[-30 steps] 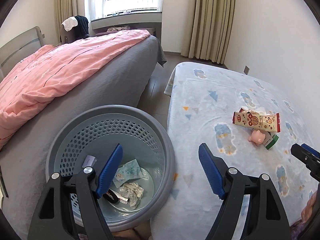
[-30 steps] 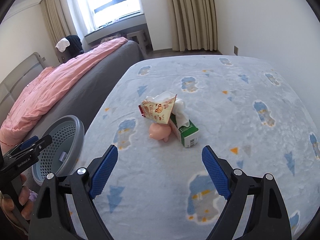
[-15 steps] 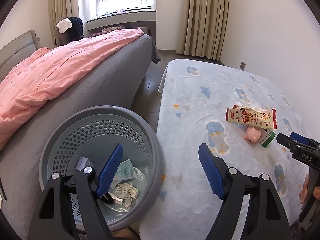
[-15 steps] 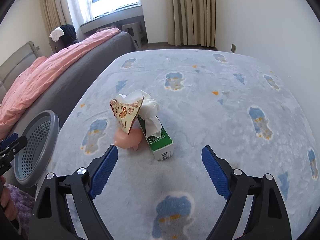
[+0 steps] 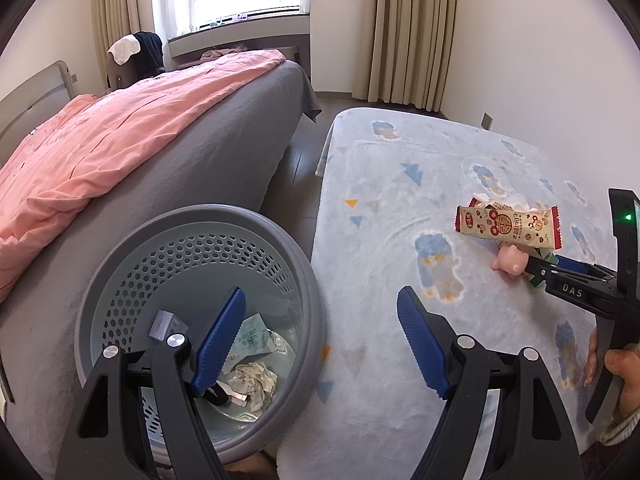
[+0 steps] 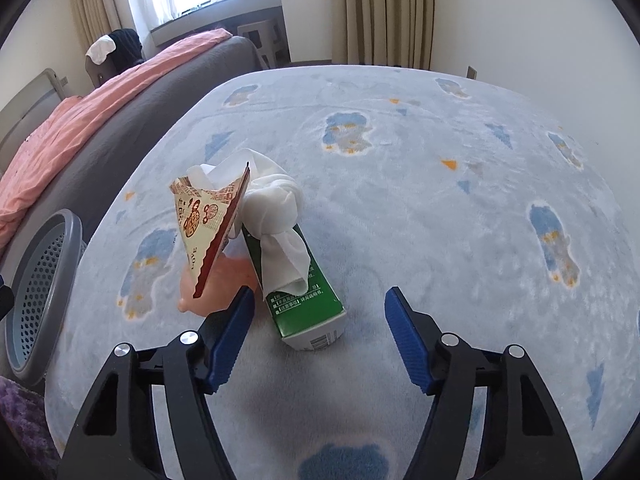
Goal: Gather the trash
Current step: 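Reach the right tool to the green box and close on it, then lift the green box with the right tool and hold it up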
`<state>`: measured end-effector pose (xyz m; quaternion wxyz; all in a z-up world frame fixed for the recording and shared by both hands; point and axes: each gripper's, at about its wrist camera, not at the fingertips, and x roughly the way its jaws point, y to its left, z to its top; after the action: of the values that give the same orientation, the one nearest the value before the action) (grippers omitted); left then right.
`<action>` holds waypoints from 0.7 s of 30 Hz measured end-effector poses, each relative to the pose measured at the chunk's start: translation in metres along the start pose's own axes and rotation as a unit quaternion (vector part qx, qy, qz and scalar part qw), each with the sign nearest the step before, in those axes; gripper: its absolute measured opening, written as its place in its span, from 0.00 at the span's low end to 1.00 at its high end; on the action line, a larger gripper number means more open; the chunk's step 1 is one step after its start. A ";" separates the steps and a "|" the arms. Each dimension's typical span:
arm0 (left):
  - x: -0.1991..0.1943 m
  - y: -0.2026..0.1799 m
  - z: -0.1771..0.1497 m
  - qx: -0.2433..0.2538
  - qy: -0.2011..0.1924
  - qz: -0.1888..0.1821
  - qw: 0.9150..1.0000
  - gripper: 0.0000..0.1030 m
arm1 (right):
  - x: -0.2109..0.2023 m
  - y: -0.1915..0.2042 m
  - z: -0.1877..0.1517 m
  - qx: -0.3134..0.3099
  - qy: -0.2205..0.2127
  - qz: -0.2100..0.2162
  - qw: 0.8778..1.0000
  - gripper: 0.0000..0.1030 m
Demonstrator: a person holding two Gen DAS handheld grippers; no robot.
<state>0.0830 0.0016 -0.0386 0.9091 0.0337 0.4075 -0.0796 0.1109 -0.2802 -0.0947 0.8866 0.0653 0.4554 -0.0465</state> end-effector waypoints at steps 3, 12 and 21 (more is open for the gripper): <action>0.001 0.001 0.000 0.000 0.001 0.001 1.000 0.73 | 0.007 0.001 0.003 0.001 0.006 0.003 1.000 0.53; 0.001 0.004 0.000 -0.002 0.000 0.003 1.000 0.73 | -0.009 0.016 -0.008 -0.015 0.001 0.013 1.000 0.31; -0.008 0.002 -0.001 0.001 -0.012 -0.005 1.000 0.73 | -0.044 0.031 -0.043 -0.014 0.002 0.019 1.000 0.28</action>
<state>0.0772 0.0049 -0.0334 0.9133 0.0313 0.3972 -0.0851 0.0552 -0.2421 -0.0819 0.8873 0.0615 0.4565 -0.0235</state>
